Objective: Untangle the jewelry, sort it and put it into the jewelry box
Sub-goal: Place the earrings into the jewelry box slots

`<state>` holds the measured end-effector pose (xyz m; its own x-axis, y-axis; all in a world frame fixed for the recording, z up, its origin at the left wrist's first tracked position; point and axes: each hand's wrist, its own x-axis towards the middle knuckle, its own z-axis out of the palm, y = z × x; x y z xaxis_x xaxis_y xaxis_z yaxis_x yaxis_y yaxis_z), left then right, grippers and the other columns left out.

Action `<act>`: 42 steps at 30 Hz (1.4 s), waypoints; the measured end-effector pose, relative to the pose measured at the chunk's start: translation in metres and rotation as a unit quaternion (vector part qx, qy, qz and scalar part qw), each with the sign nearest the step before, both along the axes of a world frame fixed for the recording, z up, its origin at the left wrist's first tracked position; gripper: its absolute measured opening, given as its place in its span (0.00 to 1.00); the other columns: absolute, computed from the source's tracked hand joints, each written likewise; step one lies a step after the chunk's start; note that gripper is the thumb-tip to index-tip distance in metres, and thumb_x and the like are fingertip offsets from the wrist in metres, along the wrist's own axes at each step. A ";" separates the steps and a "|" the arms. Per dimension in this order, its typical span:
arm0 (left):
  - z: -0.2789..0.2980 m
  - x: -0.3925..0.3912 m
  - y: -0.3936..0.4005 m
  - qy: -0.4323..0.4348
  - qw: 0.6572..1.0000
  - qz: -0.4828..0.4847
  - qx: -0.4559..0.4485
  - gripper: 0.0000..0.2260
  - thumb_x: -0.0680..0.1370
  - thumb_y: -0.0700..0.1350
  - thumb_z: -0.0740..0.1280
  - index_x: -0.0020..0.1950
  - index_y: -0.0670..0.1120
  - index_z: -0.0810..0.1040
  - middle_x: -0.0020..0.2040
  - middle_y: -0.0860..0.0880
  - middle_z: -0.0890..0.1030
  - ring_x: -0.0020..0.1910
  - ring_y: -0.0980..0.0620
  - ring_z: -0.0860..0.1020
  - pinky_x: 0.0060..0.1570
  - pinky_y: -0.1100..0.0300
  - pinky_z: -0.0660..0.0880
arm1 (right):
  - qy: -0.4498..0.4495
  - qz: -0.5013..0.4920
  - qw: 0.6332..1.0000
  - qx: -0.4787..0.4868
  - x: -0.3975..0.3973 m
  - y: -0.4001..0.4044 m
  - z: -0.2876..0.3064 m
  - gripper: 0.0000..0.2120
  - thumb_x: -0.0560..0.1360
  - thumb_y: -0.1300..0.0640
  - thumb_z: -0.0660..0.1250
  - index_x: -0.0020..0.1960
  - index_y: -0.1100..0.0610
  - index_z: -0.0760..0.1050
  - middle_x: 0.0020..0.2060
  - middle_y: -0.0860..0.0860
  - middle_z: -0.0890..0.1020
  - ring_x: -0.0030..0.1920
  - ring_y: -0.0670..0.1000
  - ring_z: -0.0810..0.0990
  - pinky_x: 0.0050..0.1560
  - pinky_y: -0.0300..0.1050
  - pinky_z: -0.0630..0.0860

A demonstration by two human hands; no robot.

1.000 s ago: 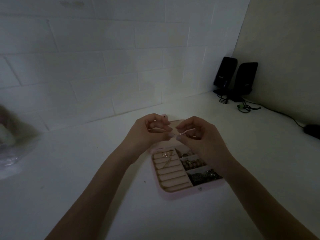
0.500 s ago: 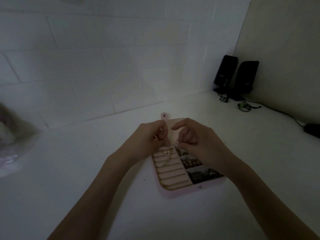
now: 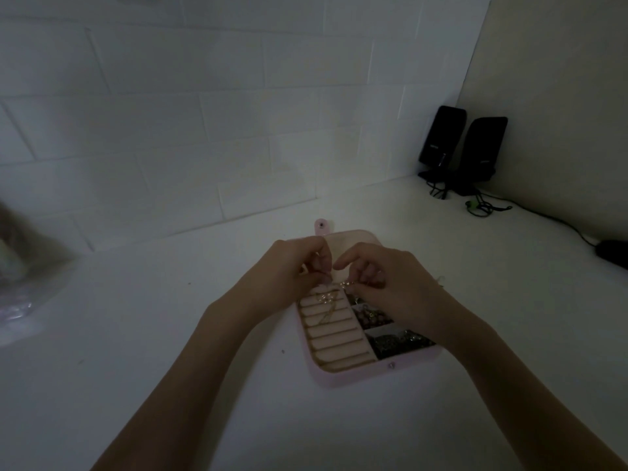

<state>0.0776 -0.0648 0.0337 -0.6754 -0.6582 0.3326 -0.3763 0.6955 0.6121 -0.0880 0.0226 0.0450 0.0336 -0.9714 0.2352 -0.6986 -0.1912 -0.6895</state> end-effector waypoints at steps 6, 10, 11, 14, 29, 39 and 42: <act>0.000 0.001 0.000 -0.007 1.000 0.005 -0.016 0.19 0.67 0.37 0.75 0.36 0.58 0.70 0.33 0.57 0.79 0.38 0.57 0.77 0.39 0.66 0.71 | 0.007 0.005 1.000 0.007 -0.001 0.000 -0.001 0.14 0.69 0.66 0.72 0.46 0.49 0.77 0.36 0.48 0.79 0.36 0.38 0.75 0.38 0.25 0.68; 0.002 0.000 0.001 -0.015 1.000 -0.002 -0.013 0.14 0.66 0.35 0.74 0.37 0.52 0.73 0.33 0.59 0.78 0.36 0.58 0.76 0.35 0.72 0.68 | 0.020 0.004 1.000 0.021 0.000 0.001 0.000 0.11 0.69 0.65 0.73 0.45 0.51 0.80 0.34 0.45 0.78 0.35 0.35 0.75 0.37 0.24 0.68; 0.002 -0.001 0.002 -0.016 1.000 -0.003 -0.009 0.13 0.66 0.35 0.74 0.38 0.51 0.74 0.34 0.58 0.78 0.36 0.58 0.76 0.34 0.73 0.68 | 0.030 0.000 0.999 0.025 0.000 0.001 0.001 0.09 0.69 0.64 0.73 0.45 0.52 0.81 0.32 0.42 0.77 0.35 0.34 0.75 0.36 0.24 0.68; 0.002 -0.002 0.003 -0.014 1.000 -0.005 0.007 0.13 0.66 0.34 0.74 0.38 0.50 0.74 0.35 0.56 0.79 0.36 0.57 0.76 0.34 0.73 0.68 | 0.043 -0.005 0.999 0.028 0.000 0.001 0.003 0.07 0.69 0.63 0.74 0.45 0.54 0.83 0.31 0.38 0.77 0.34 0.31 0.75 0.36 0.24 0.68; 0.000 -0.003 0.000 0.043 0.988 0.014 0.144 0.10 0.66 0.38 0.77 0.38 0.47 0.77 0.33 0.53 0.82 0.31 0.63 0.76 0.35 0.72 0.70 | 0.038 -0.014 0.999 0.025 -0.001 0.003 0.002 0.06 0.69 0.61 0.74 0.46 0.54 0.84 0.32 0.38 0.78 0.35 0.31 0.77 0.38 0.23 0.70; -0.002 -0.001 0.001 0.022 0.995 0.006 0.096 0.09 0.69 0.39 0.75 0.37 0.54 0.85 0.33 0.57 0.81 0.31 0.58 0.76 0.34 0.68 0.71 | 0.059 -0.023 0.998 0.030 -0.001 0.002 0.003 0.07 0.70 0.59 0.74 0.47 0.53 0.84 0.33 0.38 0.77 0.35 0.30 0.75 0.38 0.22 0.68; 0.000 0.005 -0.003 0.014 0.996 -0.021 0.089 0.12 0.69 0.37 0.72 0.42 0.55 0.85 0.38 0.56 0.81 0.37 0.53 0.78 0.38 0.65 0.73 | 0.059 -0.029 0.997 0.035 -0.001 0.002 0.003 0.08 0.70 0.60 0.74 0.48 0.53 0.84 0.35 0.40 0.78 0.34 0.34 0.76 0.38 0.21 0.68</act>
